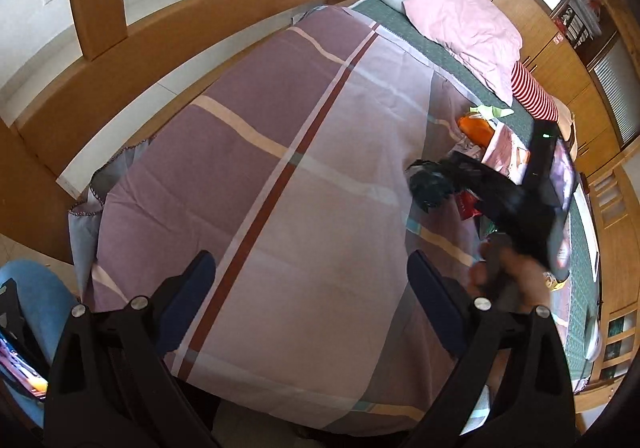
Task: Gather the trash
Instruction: 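Grasp the dark green crumpled wrapper with the right tool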
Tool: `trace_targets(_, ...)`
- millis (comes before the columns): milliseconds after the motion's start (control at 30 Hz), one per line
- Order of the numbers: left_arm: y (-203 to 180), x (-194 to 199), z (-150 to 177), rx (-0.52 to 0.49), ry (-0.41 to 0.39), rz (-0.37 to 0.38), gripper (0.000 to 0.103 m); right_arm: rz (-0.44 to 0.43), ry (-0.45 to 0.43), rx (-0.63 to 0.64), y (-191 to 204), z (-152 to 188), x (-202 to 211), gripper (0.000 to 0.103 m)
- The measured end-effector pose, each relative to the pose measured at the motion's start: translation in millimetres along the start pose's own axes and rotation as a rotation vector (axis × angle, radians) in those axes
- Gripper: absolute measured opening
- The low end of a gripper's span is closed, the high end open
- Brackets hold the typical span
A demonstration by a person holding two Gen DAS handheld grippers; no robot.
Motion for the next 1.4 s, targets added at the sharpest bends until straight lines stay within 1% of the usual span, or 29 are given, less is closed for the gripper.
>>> trace_targets(33,-1,0,1,-0.002,0.001,0.001,0.096,-0.002,0.000,0.023,3,-1,1,0.059)
trace_targets(67,-1,0,2,-0.004,0.003,0.001,0.096,-0.031,0.002,0.043,5,-1,5,0.044)
trace_targets(100,-2,-1,2,-0.003,0.004,0.000,0.096,-0.046,0.005,0.046,6,0,7,0.039)
trace_targets(200,0,-1,3,0.012,0.006,-0.005,0.096,-0.081,0.023,0.056,6,5,10,0.036)
trace_targets(333,4,-4,2,0.029,-0.003,-0.034,0.096,-0.147,0.047,0.046,5,15,21,0.032)
trace_targets(533,16,-8,-2,0.097,-0.004,-0.046,0.096,-0.244,0.088,-0.011,-9,39,55,0.032)
trace_targets(667,16,-9,-2,0.104,-0.003,-0.041,0.096,-0.320,0.155,-0.033,-16,65,71,0.032)
trace_targets(767,16,-10,-1,0.100,0.003,-0.039,0.096,-0.329,0.204,-0.022,-15,82,73,0.032)
trace_targets(900,15,-12,2,0.093,0.010,-0.045,0.096,-0.340,0.216,0.000,-7,89,75,0.032)
trace_targets(1067,16,-15,3,0.095,0.021,-0.050,0.096,-0.330,0.234,0.013,2,90,69,0.033)
trace_targets(1200,14,-15,4,0.091,0.021,-0.047,0.096,-0.335,0.234,-0.022,-3,87,67,0.035)
trace_targets(1233,13,-15,4,0.088,0.020,-0.047,0.096,-0.340,0.233,-0.032,-5,86,68,0.039)
trace_targets(1267,13,-15,4,0.087,0.019,-0.048,0.096,-0.344,0.228,-0.050,-8,85,68,0.046)
trace_targets(1400,15,-16,5,0.092,0.024,-0.048,0.096,-0.349,0.211,-0.087,-14,82,71,0.059)
Point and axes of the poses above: each gripper's, at about its wrist camera, not at the fingertips, and x roughly against the way its jaws point, y to its left, z to its underside, the point moved 2 cm from there along -x, roughly the way its jaws point, and after that the axes turned 6 degrees about -z, right-handed, at the moved point
